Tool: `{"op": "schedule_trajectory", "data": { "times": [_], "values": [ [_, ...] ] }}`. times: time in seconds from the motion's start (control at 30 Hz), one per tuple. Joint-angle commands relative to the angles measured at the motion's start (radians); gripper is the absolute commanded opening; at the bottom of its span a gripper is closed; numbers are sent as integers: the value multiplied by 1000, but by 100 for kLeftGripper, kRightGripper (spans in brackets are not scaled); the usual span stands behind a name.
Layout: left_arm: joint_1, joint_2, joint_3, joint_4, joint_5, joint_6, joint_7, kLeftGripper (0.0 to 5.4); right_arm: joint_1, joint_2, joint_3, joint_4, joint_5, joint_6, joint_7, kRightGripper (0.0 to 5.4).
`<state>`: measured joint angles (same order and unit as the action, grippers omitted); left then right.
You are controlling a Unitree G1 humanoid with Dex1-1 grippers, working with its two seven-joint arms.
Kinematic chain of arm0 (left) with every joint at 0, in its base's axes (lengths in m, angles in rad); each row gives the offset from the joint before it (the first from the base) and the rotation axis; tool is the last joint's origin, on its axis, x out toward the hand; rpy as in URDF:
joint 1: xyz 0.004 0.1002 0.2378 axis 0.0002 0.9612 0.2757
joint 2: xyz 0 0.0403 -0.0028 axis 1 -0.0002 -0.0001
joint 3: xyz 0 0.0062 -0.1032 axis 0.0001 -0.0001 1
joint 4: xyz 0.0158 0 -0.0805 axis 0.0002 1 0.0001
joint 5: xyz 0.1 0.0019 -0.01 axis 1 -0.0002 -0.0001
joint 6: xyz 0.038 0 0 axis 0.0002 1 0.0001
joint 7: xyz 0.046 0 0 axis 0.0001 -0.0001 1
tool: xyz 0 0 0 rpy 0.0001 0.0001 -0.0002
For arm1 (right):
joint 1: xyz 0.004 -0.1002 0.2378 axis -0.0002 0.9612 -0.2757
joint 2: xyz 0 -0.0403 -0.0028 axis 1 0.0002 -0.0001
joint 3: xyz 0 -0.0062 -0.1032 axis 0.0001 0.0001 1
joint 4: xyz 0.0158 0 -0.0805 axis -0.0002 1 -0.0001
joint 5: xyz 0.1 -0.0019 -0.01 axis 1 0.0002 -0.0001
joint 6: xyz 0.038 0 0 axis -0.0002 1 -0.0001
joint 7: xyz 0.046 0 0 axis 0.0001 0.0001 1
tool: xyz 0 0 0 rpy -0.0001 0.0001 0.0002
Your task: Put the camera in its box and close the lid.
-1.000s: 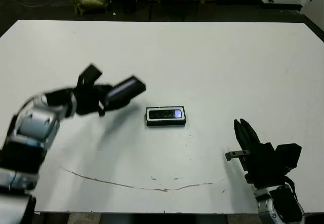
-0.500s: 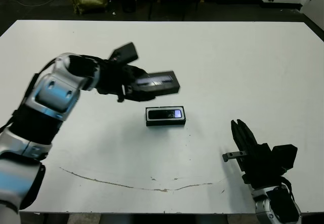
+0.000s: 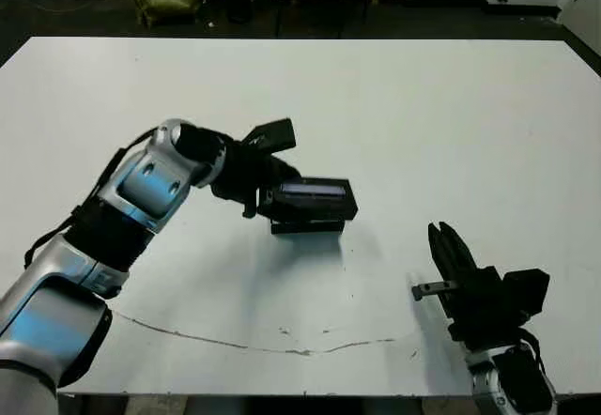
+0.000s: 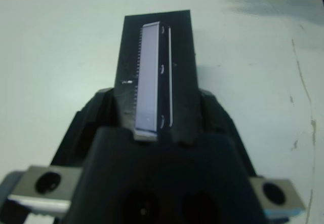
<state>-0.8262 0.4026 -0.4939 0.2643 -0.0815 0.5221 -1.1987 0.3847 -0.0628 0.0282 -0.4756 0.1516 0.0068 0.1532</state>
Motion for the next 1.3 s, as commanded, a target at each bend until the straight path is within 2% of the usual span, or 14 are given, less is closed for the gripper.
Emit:
{"op": "schedule_trajectory", "data": {
  "times": [0.03, 0.3, 0.43, 0.63, 0.97, 1.13, 1.3],
  "values": [
    [-25, -8, -13, 39, 27, -22, -13, 266, 39, 5, 2, 14, -1, 6, -8, 0],
    [-54, -34, -14, 73, 86, -55, 15, 266, 41, 9, 6, 22, -1, 3, -10, 0],
    [-55, -43, -2, 67, 102, -55, 33, 266, 40, 12, 8, 45, 13, -29, 4, 0],
    [-58, -47, 3, 65, 111, -54, 37, 266, 54, 10, 15, 21, 9, 6, -16, 0],
    [-60, -50, -7, 52, 118, -22, 16, 266, 56, 8, 21, 26, 6, -3, -24, 0],
    [-60, -50, -11, 58, 122, -42, 1, 266, 55, 10, 21, 27, 13, -3, -23, 0],
    [-60, -54, -12, 54, 123, -23, -2, 266, 64, 12, 30, -6, -4, 46, -52, 0]
  ]
}}
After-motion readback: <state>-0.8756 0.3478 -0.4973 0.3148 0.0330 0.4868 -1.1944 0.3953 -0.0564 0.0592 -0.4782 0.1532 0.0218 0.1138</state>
